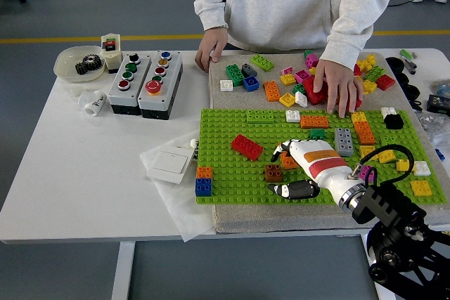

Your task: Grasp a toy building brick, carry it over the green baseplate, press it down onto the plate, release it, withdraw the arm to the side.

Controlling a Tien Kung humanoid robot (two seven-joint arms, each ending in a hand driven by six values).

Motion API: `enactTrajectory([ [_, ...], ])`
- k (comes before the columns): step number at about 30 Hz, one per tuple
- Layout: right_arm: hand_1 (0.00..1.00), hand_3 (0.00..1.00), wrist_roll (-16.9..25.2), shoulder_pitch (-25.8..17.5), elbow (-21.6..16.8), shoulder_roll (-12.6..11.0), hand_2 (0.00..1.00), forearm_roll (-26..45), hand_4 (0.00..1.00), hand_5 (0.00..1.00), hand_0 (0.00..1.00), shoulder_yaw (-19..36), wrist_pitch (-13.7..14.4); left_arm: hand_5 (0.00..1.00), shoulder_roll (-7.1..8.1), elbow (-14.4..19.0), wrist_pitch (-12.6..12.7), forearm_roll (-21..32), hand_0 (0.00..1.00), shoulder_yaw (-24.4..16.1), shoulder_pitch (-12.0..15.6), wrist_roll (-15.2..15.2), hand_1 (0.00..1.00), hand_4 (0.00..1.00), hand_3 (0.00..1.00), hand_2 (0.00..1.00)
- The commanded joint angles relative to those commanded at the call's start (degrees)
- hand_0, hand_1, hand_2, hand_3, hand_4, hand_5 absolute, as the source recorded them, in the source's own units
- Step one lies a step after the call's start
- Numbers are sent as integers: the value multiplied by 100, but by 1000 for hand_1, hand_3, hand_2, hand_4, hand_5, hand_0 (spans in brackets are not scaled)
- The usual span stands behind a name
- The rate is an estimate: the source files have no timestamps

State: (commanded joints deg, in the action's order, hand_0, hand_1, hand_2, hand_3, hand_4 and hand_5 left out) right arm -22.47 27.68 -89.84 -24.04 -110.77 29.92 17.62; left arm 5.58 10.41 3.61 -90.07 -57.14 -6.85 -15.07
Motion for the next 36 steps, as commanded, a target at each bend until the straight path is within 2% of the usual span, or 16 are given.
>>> enactTrajectory([
  [10, 633, 593, 18, 167, 290, 152, 700, 77, 891, 382, 590, -94, 64, 620, -1, 1, 6, -15, 783, -12, -2, 3, 775, 627, 592, 784],
  [16, 634, 596, -173, 297, 403, 363, 702, 184, 894, 386, 595, -197, 540, 619, -5, 1, 11, -5, 783, -9, -9, -2, 773, 627, 591, 785],
  [18, 638, 612, -222, 333, 433, 398, 706, 169, 901, 387, 605, -211, 578, 619, -5, 1, 13, 5, 783, -3, -12, -1, 773, 627, 591, 784],
  [24, 638, 608, -316, 439, 579, 409, 704, 35, 900, 389, 604, -131, 344, 619, -3, 2, 23, 46, 784, 24, -22, 7, 772, 627, 591, 785],
  [29, 638, 608, -334, 462, 667, 292, 704, -101, 900, 389, 604, 44, 15, 619, -1, -2, 30, 17, 784, -4, -21, 6, 772, 627, 591, 785],
  [36, 632, 592, -330, 418, 784, 97, 696, -142, 897, 394, 583, 183, -291, 617, -1, -3, 31, -8, 783, -22, -15, 1, 770, 625, 591, 786],
])
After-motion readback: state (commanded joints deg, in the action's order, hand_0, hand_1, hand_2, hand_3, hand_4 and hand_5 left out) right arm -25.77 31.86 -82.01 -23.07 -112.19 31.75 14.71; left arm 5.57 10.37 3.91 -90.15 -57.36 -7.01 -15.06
